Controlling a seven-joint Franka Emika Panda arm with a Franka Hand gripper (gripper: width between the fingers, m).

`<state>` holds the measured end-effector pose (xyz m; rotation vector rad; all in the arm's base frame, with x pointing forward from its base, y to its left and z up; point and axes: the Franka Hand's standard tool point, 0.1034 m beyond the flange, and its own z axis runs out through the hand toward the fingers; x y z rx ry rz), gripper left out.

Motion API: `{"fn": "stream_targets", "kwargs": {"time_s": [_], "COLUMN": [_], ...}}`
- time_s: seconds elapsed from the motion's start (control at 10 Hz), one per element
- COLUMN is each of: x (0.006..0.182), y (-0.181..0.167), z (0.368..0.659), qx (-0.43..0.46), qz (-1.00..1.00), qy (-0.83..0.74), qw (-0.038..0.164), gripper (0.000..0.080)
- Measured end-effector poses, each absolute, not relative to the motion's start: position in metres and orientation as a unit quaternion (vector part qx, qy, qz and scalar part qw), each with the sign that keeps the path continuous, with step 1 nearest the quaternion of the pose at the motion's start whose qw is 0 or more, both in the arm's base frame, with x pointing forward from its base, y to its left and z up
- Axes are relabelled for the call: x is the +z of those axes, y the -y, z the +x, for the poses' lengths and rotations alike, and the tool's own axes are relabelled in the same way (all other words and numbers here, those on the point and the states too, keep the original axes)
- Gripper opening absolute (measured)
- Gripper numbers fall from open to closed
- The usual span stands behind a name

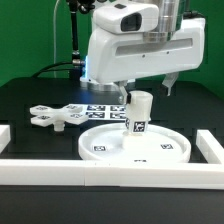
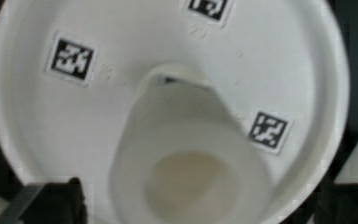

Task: Assemble round table

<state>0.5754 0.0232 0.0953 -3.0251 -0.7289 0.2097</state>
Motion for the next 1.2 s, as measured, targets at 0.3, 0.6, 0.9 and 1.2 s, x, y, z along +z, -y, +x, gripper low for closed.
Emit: {"fn": "stream_targets", "kwargs": {"time_s": [0.3,0.6,0.9,1.2], "x": [0.093,0.089,0.086,0.085], "y": [-0.021,-0.016,-0.017,-0.018], "z": [0.574,0.57,0.563,0.563], "qx": [0.069,0.07,0.072,0.072], "qz": [-0.969,-0.967,-0.967,-0.965], "qy": [0.235,0.245,0.246,0.25], "qw": [0.012,0.013,0.014,0.014], "gripper": [0.0649,0.0649,0.0649,0.0404]}}
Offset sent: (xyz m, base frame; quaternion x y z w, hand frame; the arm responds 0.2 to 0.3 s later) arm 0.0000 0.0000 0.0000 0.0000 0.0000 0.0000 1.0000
